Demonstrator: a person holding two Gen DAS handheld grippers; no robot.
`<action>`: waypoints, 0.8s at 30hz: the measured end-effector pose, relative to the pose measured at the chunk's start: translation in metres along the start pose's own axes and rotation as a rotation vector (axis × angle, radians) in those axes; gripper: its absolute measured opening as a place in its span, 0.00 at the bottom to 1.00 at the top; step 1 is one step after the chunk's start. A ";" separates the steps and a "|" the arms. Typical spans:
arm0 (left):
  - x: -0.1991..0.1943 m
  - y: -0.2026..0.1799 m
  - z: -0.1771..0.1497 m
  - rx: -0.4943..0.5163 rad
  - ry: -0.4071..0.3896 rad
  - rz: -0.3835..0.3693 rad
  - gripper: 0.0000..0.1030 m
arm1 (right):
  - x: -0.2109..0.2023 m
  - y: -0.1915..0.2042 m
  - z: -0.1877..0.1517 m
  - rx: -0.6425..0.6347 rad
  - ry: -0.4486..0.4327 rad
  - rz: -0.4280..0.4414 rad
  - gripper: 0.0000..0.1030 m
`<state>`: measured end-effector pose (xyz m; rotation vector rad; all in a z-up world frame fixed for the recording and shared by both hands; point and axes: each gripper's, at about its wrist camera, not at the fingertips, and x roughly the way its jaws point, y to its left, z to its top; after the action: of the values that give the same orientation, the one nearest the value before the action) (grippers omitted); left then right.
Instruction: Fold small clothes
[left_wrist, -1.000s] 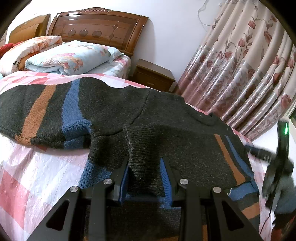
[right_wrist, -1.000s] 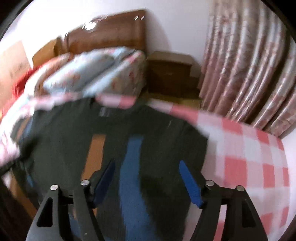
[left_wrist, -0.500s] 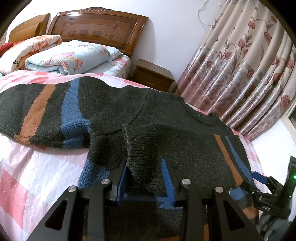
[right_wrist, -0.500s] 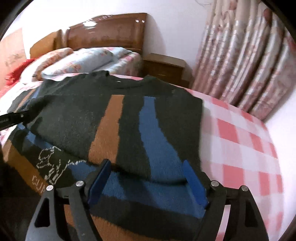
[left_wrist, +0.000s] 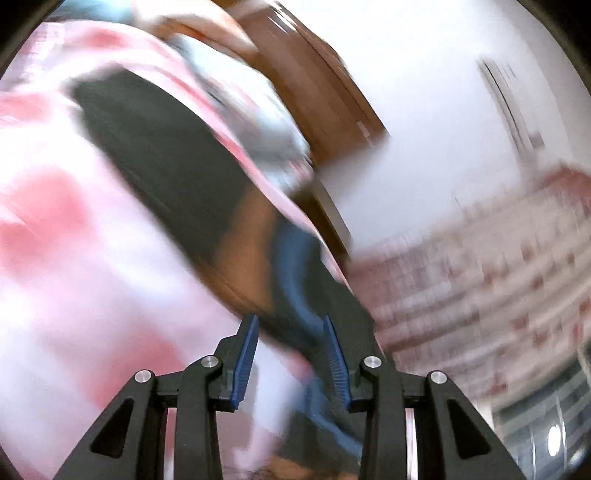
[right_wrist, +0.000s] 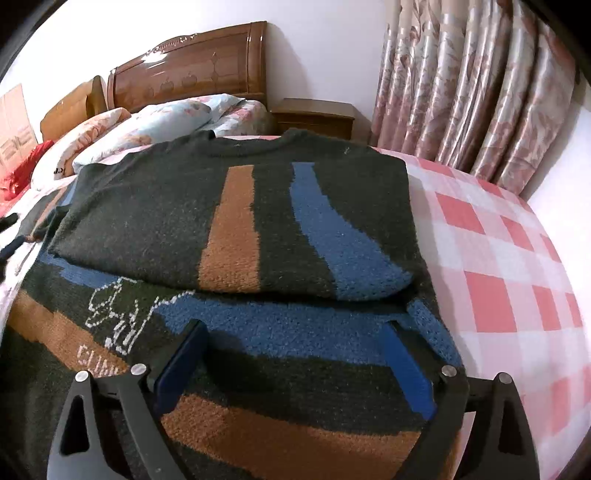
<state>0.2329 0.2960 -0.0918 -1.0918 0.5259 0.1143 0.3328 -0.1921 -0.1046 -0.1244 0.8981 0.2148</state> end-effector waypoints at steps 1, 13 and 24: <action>-0.010 0.017 0.016 -0.052 -0.040 0.040 0.36 | -0.001 0.000 -0.001 0.003 0.000 0.004 1.00; 0.013 0.094 0.120 -0.319 -0.057 0.152 0.15 | 0.009 -0.004 0.004 0.015 -0.007 0.021 1.00; -0.006 -0.155 0.013 0.345 -0.117 -0.160 0.10 | 0.006 -0.010 0.003 0.046 -0.026 0.032 1.00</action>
<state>0.2851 0.2355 0.0419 -0.7805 0.3361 -0.0519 0.3415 -0.2006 -0.1076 -0.0646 0.8795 0.2244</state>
